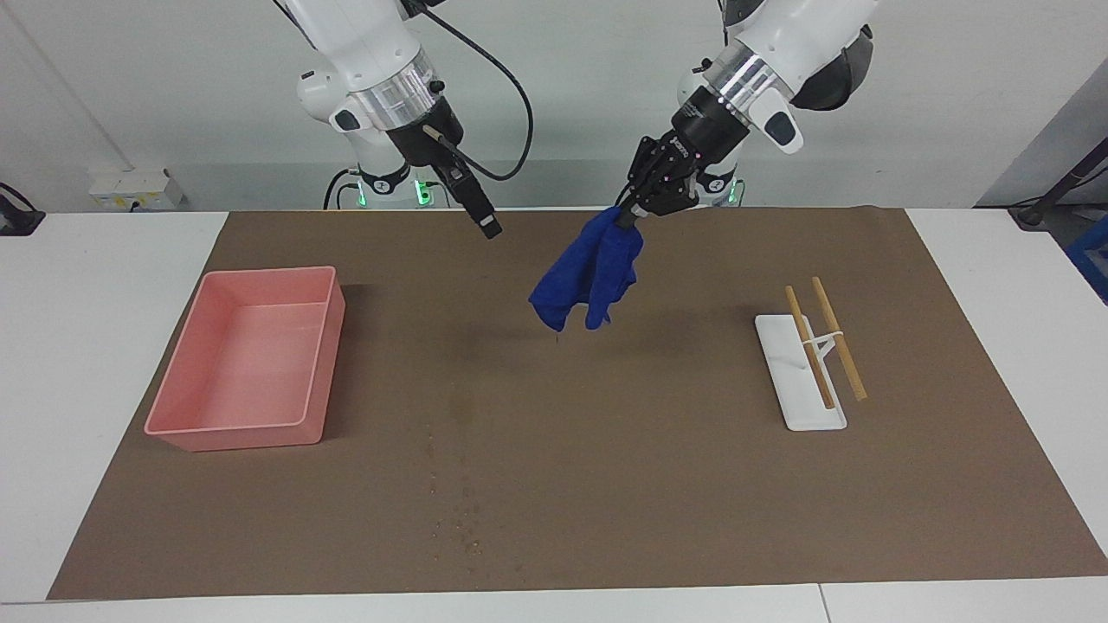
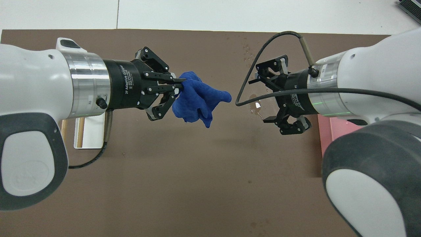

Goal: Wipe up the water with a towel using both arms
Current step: 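Carry the towel with the left gripper while the right gripper approaches, then grasp the towel with the right gripper while the left gripper releases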

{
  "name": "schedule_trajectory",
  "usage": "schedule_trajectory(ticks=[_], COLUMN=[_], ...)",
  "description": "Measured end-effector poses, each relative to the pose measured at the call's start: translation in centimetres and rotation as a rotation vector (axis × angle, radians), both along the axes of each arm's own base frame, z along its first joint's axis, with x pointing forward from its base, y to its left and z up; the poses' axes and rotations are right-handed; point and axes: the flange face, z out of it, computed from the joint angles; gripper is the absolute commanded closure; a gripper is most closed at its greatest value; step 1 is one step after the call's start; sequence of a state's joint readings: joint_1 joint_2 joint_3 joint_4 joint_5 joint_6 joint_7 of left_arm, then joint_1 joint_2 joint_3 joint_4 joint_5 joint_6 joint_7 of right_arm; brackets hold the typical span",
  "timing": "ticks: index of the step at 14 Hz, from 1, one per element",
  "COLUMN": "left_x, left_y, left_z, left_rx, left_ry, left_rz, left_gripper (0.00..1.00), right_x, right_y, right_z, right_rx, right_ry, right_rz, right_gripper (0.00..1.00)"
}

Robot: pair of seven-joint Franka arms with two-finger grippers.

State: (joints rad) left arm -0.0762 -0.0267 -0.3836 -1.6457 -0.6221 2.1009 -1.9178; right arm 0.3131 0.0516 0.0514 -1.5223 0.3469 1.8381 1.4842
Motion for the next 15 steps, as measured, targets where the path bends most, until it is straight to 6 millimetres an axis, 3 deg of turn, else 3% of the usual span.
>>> schedule_trajectory(ticks=[4, 8, 9, 10, 11, 12, 13, 15], left_x=[-1.9, -3.3, -3.4, -3.4, -3.4, -3.4, -3.3, -3.3], left_y=[-3.6, -5.7, -5.9, -5.9, -5.9, -5.9, -5.9, -5.8], left_z=[0.3, 0.3, 0.3, 0.3, 0.3, 0.3, 0.4, 0.4], left_rx=[-0.039, -0.046, -0.048, -0.049, -0.050, -0.051, -0.052, -0.053], left_ry=[0.018, 0.034, 0.033, 0.032, 0.030, 0.029, 0.027, 0.026], left_rz=[-0.010, -0.030, -0.030, -0.029, -0.027, -0.025, -0.024, -0.023], left_gripper=[1.00, 1.00, 1.00, 1.00, 1.00, 1.00, 1.00, 1.00], right_x=[0.3, 0.7, 0.7, 0.7, 0.7, 0.7, 0.7, 0.7], right_y=[3.3, 3.6, 3.7, 3.7, 3.7, 3.7, 3.7, 3.7], right_z=[-1.4, -2.9, -3.3, -3.5, -3.6, -3.6, -3.6, -3.6], right_rx=[0.066, 0.130, 0.130, 0.129, 0.128, 0.128, 0.129, 0.130], right_ry=[0.058, 0.150, 0.161, 0.167, 0.168, 0.168, 0.168, 0.165], right_rz=[-0.126, -0.188, -0.197, -0.200, -0.201, -0.201, -0.202, -0.203], right_gripper=[0.04, 0.05, 0.11, 0.23, 0.49, 0.67, 0.97, 1.00])
